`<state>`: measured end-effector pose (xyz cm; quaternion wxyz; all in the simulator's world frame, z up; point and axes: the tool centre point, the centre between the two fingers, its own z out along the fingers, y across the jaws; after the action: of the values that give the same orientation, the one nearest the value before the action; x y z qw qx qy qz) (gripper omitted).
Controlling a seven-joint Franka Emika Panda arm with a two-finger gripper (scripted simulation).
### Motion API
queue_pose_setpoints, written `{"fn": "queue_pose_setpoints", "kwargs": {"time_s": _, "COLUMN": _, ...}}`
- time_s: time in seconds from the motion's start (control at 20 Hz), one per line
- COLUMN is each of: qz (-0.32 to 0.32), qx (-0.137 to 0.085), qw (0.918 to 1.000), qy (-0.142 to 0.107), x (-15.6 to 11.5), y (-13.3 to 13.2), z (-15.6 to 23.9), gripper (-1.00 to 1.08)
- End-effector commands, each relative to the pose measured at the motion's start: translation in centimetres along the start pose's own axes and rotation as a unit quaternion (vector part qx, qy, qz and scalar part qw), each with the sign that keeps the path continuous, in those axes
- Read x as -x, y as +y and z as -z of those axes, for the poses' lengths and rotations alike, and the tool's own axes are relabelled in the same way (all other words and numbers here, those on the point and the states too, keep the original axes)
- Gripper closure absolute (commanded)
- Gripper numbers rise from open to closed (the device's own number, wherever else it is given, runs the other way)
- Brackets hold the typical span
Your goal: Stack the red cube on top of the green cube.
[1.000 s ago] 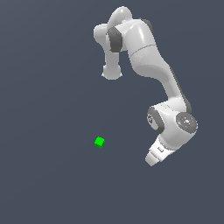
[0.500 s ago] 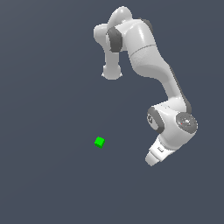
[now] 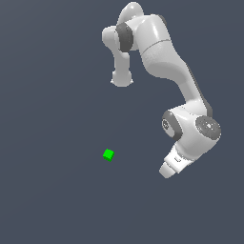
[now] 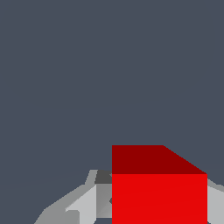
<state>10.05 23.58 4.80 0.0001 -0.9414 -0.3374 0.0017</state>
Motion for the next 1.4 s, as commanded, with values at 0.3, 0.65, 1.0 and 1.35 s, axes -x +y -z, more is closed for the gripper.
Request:
{"fn": "queue_pose_setpoints", "kwargs": {"time_s": 0.3, "qz": 0.000, "qx": 0.001, "qw": 1.0000, "qy": 0.001, "x": 0.0, "y": 0.0, "z": 5.8, "gripper": 1.08}}
{"fn": "queue_pose_setpoints", "kwargs": {"time_s": 0.65, "qz": 0.000, "qx": 0.001, "qw": 1.0000, "qy": 0.002, "x": -0.1, "y": 0.0, "z": 7.2, "gripper": 1.08}}
{"fn": "queue_pose_setpoints", "kwargs": {"time_s": 1.0, "qz": 0.000, "qx": 0.001, "qw": 1.0000, "qy": 0.002, "x": 0.2, "y": 0.3, "z": 7.1, "gripper": 1.08}}
{"fn": "queue_pose_setpoints", "kwargs": {"time_s": 1.35, "qz": 0.000, "qx": 0.001, "qw": 1.0000, "qy": 0.002, "x": 2.0, "y": 1.7, "z": 6.7, "gripper": 1.08}}
